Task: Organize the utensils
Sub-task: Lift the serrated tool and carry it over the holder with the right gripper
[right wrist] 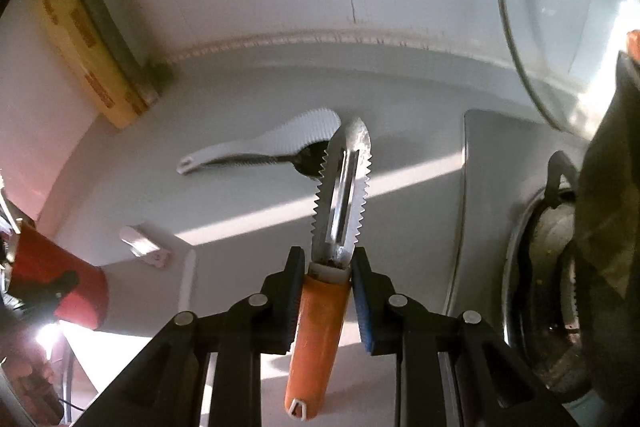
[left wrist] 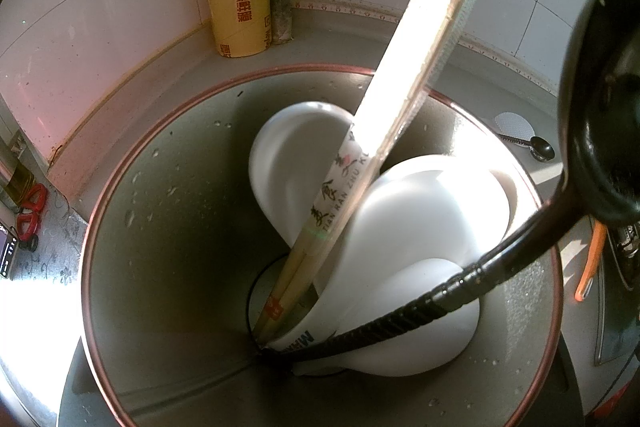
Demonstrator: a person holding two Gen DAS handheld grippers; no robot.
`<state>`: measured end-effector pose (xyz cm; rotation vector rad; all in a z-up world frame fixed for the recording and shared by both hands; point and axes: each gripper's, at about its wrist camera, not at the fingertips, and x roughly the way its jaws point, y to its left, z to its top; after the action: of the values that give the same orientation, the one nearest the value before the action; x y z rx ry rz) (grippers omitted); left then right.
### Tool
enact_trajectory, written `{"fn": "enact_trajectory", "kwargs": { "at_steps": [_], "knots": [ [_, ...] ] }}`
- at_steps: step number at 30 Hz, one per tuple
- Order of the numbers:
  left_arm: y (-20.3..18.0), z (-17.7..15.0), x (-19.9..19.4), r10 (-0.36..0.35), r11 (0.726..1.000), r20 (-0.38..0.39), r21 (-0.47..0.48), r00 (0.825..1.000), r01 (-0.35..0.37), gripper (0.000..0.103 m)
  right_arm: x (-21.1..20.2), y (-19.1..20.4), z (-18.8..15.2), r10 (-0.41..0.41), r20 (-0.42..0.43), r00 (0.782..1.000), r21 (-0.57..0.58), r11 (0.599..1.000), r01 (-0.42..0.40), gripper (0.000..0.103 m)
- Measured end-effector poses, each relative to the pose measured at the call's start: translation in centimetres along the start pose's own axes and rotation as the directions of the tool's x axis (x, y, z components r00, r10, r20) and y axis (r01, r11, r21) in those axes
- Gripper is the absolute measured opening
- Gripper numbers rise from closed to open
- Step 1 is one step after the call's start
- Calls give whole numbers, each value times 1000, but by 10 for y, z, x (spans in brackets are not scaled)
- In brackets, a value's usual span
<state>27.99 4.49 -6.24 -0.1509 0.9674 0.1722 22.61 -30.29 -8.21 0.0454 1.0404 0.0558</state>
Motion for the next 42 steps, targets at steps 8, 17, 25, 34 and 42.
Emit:
{"fn": "enact_trajectory", "kwargs": {
  "at_steps": [8,17,25,34,42],
  "knots": [
    [1,0,0,-1,1000,0,1,1000,1,90,-37,17,-4,34,68,997,-31,999,-32,25],
    [1,0,0,-1,1000,0,2,1000,1,90,-51,33,2,52,122,991,-88,995,-42,25],
    [0,0,0,-1,1000,0,2,1000,1,90,-58,49,14,77,138,987,-134,989,-58,25],
    [1,0,0,-2,1000,0,2,1000,2,90,-66,76,25,134,153,979,-208,973,-101,25],
    [0,1,0,-2,1000,2,2,1000,2,90,-88,112,38,207,187,960,-313,939,-141,25]
  ]
}}
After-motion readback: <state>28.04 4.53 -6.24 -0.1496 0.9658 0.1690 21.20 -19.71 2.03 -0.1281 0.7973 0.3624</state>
